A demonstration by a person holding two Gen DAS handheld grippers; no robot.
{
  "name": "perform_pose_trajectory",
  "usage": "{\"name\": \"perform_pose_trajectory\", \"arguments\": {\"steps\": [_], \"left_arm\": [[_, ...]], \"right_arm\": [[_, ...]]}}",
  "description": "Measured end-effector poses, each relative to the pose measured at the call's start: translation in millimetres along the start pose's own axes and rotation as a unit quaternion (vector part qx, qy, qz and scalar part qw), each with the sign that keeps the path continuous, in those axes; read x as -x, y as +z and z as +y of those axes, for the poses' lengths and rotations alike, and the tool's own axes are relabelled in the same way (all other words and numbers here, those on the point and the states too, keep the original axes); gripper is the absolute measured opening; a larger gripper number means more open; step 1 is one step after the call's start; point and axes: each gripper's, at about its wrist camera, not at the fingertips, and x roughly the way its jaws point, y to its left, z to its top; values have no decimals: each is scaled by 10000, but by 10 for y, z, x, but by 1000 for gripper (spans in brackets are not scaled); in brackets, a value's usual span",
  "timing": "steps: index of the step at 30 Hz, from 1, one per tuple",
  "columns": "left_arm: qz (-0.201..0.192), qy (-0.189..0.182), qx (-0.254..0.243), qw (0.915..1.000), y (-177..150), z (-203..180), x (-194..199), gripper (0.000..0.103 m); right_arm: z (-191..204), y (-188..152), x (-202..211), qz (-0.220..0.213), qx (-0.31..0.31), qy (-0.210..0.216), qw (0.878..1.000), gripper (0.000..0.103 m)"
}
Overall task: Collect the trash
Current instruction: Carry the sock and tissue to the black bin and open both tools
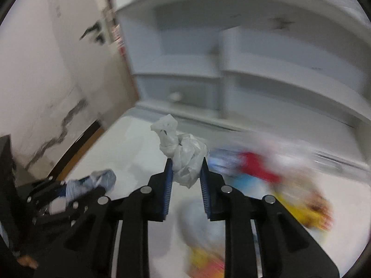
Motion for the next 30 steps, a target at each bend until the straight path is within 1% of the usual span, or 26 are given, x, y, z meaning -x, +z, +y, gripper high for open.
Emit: {"name": "perform_pose_trajectory", "arguments": {"steps": [1, 3, 4, 6, 7, 9, 10, 11, 12, 13, 14, 15, 16, 17, 18, 19, 20, 21, 22, 23, 25, 26, 27, 28, 29, 30], "left_arm": [[-21, -107, -104, 9999, 20, -124, 5, 26], [-96, -471, -480, 9977, 76, -554, 19, 26], [-119, -601, -601, 9963, 93, -708, 24, 26], [-154, -1028, -949, 9900, 110, -1199, 38, 26], [-175, -1259, -1130, 9854, 106, -1460, 51, 26], [-184, -1604, -1416, 9767, 80, -1873, 69, 26], [-162, -1885, -1621, 9685, 46, -2184, 87, 26], [-148, -2042, -1750, 9630, 4, -2371, 94, 26], [-134, -2276, -1954, 9538, -52, -2661, 125, 26], [-131, -2432, -2096, 9470, -95, -2854, 151, 26], [-126, -2673, -2313, 9354, -178, -3146, 197, 26], [-104, -2902, -2537, 9227, -278, -3442, 245, 26], [-86, -3039, -2686, 9140, -357, -3638, 279, 26], [-52, -3310, -2943, 8965, -503, -3994, 342, 26], [-30, -3472, -3090, 8854, -605, -4209, 378, 26], [-4, -3589, -3215, 8763, -703, -4389, 410, 26], [44, -3755, -3395, 8624, -856, -4646, 444, 26], [99, -3909, -3536, 8497, -1017, -4884, 463, 26], [149, -3992, -3625, 8420, -1125, -5039, 459, 26], [264, -4098, -3789, 8294, -1333, -5288, 439, 26], [403, -4160, -3953, 8180, -1577, -5555, 386, 26], [520, -4177, -4050, 8117, -1725, -5700, 298, 26], [622, -4165, -4123, 8079, -1843, -5816, 179, 26], [752, -4135, -4201, 8043, -2013, -5948, 62, 26], [867, -4082, -4260, 8027, -2107, -6057, -124, 26], [959, -4007, -4307, 8029, -2218, -6145, -236, 26]], "right_arm": [[-183, -72, 200, -109, -137, -128, 9998, 23], [-590, -280, 652, -338, -438, -584, 9968, 23], [-741, -374, 802, -420, -547, -781, 9946, 23], [-1105, -652, 1212, -589, -851, -1298, 9861, 23], [-1274, -797, 1410, -647, -1020, -1531, 9808, 23], [-1599, -1147, 1840, -710, -1346, -2075, 9663, 23], [-1749, -1318, 2022, -724, -1526, -2322, 9579, 23], [-1936, -1544, 2212, -730, -1768, -2557, 9476, 23], [-2067, -1734, 2346, -718, -1967, -2734, 9388, 23], [-2224, -1943, 2499, -711, -2182, -2932, 9281, 23], [-2369, -2203, 2666, -686, -2437, -3156, 9145, 23], [-2501, -2416, 2807, -657, -2665, -3292, 9035, 23], [-2644, -2707, 2965, -630, -2958, -3463, 8881, 23], [-2755, -2921, 3068, -596, -3151, -3573, 8772, 23], [-2835, -3137, 3165, -553, -3342, -3680, 8660, 23], [-2927, -3361, 3264, -513, -3542, -3765, 8545, 23], [-3024, -3620, 3370, -449, -3751, -3853, 8419, 23], [-3089, -3811, 3438, -380, -3895, -3930, 8321, 23], [-3149, -4016, 3503, -305, -4020, -3986, 8238, 23], [-3209, -4240, 3567, -222, -4141, -4020, 8164, 23], [-3294, -4605, 3622, -29, -4335, -4045, 8053, 23], [-3336, -4731, 3611, 69, -4403, -4033, 8022, 23], [-3364, -4896, 3592, 191, -4457, -4025, 7994, 23], [-3395, -5046, 3539, 316, -4516, -3986, 7976, 23], [-3412, -5142, 3478, 414, -4573, -3931, 7966, 23], [-3438, -5280, 3428, 497, -4628, -3864, 7963, 23]]}}
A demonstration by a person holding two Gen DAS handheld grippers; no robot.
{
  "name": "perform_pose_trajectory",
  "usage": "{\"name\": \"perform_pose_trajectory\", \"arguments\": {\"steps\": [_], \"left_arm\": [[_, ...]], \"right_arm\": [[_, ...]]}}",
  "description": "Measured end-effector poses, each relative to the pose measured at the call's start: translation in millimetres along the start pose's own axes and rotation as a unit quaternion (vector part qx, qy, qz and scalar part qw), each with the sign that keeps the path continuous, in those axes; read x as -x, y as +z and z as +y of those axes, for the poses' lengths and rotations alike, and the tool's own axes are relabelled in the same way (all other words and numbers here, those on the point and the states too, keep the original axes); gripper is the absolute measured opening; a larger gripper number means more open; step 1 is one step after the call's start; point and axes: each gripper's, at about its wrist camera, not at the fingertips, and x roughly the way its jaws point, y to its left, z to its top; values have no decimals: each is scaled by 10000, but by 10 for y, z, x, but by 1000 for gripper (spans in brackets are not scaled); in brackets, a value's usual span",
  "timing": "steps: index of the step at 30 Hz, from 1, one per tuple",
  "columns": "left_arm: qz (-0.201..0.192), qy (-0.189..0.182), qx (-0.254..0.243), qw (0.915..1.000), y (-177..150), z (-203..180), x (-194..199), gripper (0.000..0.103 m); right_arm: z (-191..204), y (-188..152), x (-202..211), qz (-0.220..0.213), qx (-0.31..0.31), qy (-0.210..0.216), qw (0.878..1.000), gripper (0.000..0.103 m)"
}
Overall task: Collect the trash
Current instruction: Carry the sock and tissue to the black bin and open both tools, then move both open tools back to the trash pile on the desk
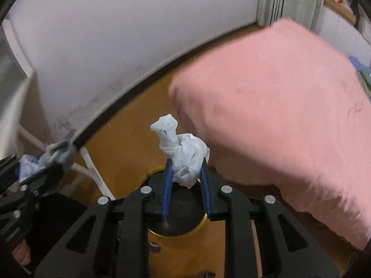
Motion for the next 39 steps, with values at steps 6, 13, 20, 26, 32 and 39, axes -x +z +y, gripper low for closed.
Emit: {"name": "perform_pose_trajectory", "arguments": {"steps": [6, 13, 20, 26, 32, 39], "left_arm": [[839, 121, 300, 9959, -314, -5, -1156, 26], [1363, 285, 536, 9888, -691, 189, -1740, 26], [1449, 117, 802, 9861, -814, 370, -1749, 26], [1495, 67, 830, 9853, -811, 372, -1756, 27], [1413, -32, 829, 9865, -800, 362, -1709, 52], [1233, -154, 750, 9894, -691, 275, -1535, 62]], "right_arm": [[-111, -231, -906, 867, 43, 73, 9962, 23], [-125, -588, -1714, 1622, -17, 192, 9866, 23], [-29, -611, -1962, 1817, 14, 178, 9832, 23], [-74, -608, -1913, 1830, -12, 154, 9830, 23], [-59, -567, -1888, 1766, -80, 368, 9836, 50], [-60, -438, -1632, 1406, -98, 372, 9893, 58]]}}
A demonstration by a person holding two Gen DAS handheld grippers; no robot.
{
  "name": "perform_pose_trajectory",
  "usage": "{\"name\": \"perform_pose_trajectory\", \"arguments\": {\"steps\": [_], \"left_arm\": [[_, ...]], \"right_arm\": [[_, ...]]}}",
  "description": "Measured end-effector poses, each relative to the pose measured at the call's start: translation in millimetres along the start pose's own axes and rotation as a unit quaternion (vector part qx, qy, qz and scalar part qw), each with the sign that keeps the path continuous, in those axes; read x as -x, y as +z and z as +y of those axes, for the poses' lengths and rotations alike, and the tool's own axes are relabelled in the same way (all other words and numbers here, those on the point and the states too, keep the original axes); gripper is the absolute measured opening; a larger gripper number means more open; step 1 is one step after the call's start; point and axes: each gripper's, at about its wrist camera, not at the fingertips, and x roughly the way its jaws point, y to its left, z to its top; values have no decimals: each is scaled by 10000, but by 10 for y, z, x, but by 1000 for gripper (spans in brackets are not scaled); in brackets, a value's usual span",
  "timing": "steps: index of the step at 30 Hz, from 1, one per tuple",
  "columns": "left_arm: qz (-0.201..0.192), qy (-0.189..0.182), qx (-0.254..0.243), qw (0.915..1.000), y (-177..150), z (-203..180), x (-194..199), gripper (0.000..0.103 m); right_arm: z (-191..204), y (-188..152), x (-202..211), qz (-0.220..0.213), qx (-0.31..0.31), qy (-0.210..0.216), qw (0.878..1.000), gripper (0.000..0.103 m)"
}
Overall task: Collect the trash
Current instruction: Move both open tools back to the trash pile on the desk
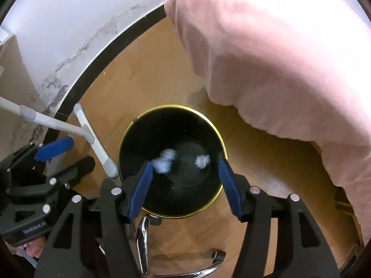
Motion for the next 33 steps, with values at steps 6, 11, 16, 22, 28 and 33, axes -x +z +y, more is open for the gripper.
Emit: {"name": "perform_pose_trajectory", "arguments": {"steps": [6, 11, 16, 22, 28, 33], "left_arm": [[-487, -43, -440, 9978, 104, -349, 596, 85], [-1270, -179, -742, 9890, 166, -535, 1626, 94], [-1960, 356, -707, 9774, -11, -231, 2699, 96], [-2454, 1555, 320, 9563, -652, 909, 3773, 96], [-2460, 2760, 1695, 9136, -1698, 2125, 4556, 96], [-2238, 3255, 2653, 8795, -2620, 2856, 4880, 96]], "right_arm": [[-67, 103, 795, -787, 50, -246, 9966, 71], [72, 169, 1619, -1510, 220, -394, 9875, 79], [783, 247, 2254, -2092, 706, 96, 9753, 79], [2362, 163, 2622, -2450, 2040, 1072, 9417, 79], [4005, -258, 2733, -2289, 3507, 2066, 8842, 79], [5219, -914, 2631, -1777, 4751, 2709, 8181, 79]]}}
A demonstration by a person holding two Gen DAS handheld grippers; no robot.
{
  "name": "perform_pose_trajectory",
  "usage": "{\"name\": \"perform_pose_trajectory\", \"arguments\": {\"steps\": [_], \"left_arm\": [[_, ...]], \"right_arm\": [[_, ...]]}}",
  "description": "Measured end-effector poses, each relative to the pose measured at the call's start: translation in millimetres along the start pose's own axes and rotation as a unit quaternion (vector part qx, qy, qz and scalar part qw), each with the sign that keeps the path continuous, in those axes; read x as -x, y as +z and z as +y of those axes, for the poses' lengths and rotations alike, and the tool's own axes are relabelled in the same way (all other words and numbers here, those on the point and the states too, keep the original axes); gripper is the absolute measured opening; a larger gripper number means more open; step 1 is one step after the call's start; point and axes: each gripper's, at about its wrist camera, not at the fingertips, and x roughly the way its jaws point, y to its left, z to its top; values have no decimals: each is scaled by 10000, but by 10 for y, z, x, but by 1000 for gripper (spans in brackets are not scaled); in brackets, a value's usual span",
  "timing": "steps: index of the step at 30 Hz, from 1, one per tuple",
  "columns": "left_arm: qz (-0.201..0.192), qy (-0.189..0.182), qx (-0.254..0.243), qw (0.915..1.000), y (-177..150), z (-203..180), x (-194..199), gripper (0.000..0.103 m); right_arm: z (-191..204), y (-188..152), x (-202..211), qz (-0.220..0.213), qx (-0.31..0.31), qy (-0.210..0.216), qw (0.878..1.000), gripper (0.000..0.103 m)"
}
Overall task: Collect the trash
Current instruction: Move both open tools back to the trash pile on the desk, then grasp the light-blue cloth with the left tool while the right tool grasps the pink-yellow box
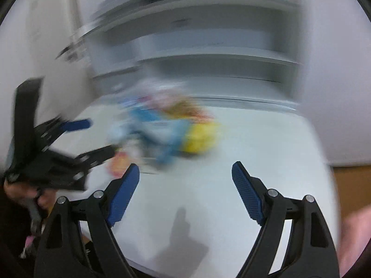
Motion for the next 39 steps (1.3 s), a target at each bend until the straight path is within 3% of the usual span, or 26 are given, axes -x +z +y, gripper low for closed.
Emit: {"name": "perform_pose_trajectory", "arguments": {"steps": [6, 13, 16, 17, 20, 30, 35, 36, 38, 39], "left_arm": [[220, 200, 537, 9981, -237, 715, -91, 96], [287, 16, 659, 9974, -408, 821, -132, 96], [312, -68, 710, 9970, -374, 879, -213, 96], [315, -94, 720, 9969, -394, 889, -211, 96], [321, -122, 726, 9968, -377, 895, -237, 96], [384, -628, 721, 9947, -127, 750, -481, 96], [384, -573, 561, 9960, -58, 606, -597, 95], [389, -559, 545, 9962, -57, 592, -613, 93], [452, -533, 541, 9961, -63, 581, -646, 69], [525, -570, 557, 9954, -69, 585, -671, 64]], "right_arm": [[846, 42, -704, 544, 974, 642, 9917, 79], [1053, 9, -1070, 824, 1372, 481, 9859, 79], [1080, -15, -1147, 887, 1449, 382, 9847, 70], [1029, -46, -1110, 903, 1472, 354, 9843, 60], [996, -57, -1105, 878, 1508, 345, 9841, 51], [858, -158, -718, 657, 1334, 355, 9882, 48], [751, -193, -600, 614, 1174, 295, 9907, 48], [741, -195, -587, 608, 1167, 283, 9909, 48], [729, -200, -558, 590, 1154, 286, 9912, 48], [732, -190, -560, 585, 1155, 286, 9912, 48]]}}
